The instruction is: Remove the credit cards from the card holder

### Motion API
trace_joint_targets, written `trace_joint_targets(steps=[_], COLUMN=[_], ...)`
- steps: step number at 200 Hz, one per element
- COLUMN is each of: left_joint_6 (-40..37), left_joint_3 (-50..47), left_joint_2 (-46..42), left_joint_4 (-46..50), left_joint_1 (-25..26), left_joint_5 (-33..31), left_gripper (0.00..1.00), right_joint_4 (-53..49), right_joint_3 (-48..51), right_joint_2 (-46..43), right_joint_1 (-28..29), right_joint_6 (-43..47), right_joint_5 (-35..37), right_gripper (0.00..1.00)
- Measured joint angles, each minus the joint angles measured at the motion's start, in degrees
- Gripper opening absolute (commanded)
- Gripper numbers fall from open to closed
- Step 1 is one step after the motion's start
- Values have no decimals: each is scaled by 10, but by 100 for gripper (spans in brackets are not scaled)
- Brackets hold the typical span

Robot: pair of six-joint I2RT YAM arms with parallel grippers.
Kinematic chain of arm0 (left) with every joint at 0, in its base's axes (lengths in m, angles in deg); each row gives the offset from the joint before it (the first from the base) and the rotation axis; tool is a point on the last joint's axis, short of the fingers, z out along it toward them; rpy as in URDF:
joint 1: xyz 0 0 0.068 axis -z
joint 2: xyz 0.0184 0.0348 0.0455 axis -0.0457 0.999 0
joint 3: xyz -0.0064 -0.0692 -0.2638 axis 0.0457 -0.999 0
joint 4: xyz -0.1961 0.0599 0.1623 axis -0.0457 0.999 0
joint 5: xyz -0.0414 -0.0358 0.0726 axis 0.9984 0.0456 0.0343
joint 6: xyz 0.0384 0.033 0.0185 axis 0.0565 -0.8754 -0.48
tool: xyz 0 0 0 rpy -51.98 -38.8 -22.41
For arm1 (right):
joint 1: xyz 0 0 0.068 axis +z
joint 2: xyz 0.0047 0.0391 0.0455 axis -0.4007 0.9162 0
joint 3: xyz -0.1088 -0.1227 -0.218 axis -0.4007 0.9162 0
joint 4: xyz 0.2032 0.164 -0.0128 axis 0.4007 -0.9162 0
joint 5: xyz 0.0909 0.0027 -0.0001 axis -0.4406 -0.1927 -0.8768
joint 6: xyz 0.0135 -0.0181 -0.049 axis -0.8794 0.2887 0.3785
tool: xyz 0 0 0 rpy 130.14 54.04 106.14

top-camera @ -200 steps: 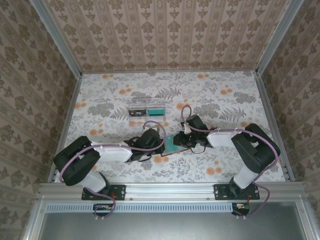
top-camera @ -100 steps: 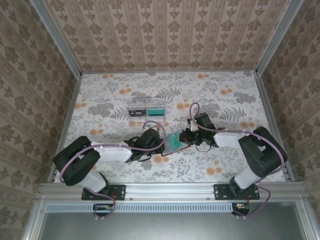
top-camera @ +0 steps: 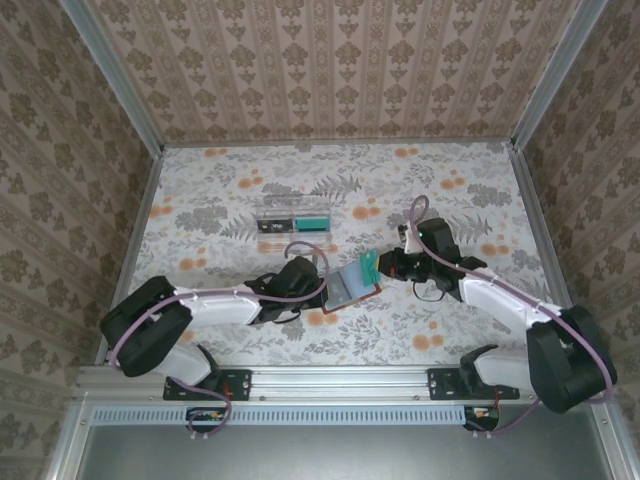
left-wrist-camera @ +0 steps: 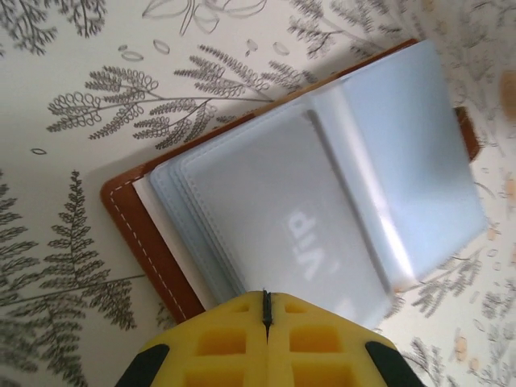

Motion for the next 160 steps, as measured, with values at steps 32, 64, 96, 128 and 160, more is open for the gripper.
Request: trace_joint_targets(steps=[32,64,96,128,160], left_joint_6=[-12,-28,-37,-37,-37], left_joint_3=[0,0,-12,-44,-76], left_joint_2=[-124,-292,-464,-598,-661], left_joint_4=[53,131,216,286,339], left_joint_1=[0,-7,-23,-32,-33], left_joint_5=[-27,-77,-125,-156,-166], left_gripper=[37,69,79,79,80], right_joint_4=[-63,-104,-111,-128,-152], right_joint_3=[-71,-175,-254,-325,-407], right_joint_2=[-12,23,96,187,256], right_joint_1=[38,97,142,173,189], right_joint_6=[51,131,248,378,514], right_joint_5=[39,94,141,188,236], right_gripper=[0,0,0,0,0])
